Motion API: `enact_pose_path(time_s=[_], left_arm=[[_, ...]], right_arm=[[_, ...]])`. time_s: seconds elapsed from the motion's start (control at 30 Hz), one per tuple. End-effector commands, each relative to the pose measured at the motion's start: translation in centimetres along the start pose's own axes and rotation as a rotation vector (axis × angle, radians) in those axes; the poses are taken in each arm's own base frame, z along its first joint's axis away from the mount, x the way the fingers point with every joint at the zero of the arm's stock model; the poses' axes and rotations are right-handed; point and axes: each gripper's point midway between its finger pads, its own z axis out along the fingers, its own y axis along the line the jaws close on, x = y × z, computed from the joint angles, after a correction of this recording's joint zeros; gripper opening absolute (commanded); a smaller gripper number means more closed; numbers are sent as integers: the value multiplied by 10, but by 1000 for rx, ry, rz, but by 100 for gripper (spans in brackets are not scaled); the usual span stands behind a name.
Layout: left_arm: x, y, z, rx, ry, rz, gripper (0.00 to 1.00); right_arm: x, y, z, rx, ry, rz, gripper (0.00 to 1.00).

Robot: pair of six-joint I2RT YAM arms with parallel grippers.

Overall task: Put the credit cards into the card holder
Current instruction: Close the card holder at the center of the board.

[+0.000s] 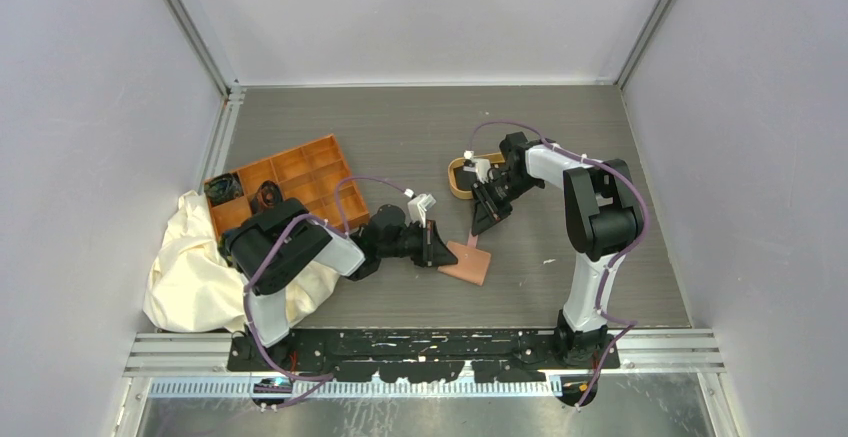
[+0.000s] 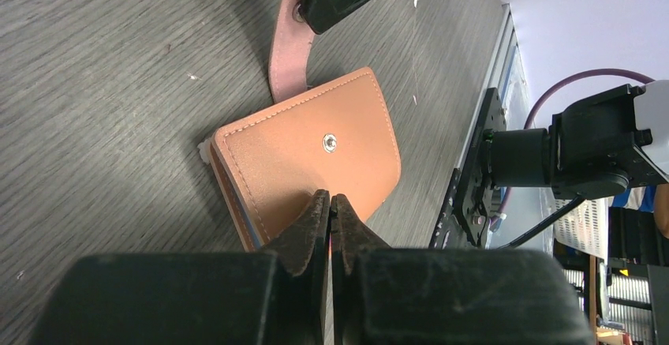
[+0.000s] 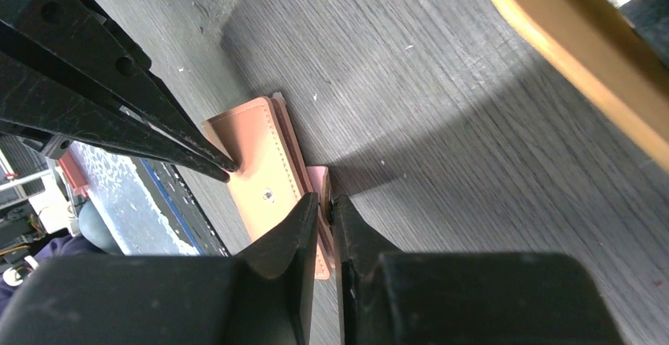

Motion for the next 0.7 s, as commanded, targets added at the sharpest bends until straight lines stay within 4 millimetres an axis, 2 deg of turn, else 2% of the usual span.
enact_pose_path(time_s=[0.0,0.47,0.67], left_arm=[[-7,-9,6,38,-8,38,3],[-6,-10,6,41,-2,36,3],[-6,-11,6,44,0,36,3]], right_arm=[[-18,12,-14,-19,-58,-57,19],[-19,12,-16,-20,-69,-52,22],[-20,14,-15,-30,-73,-53,21]])
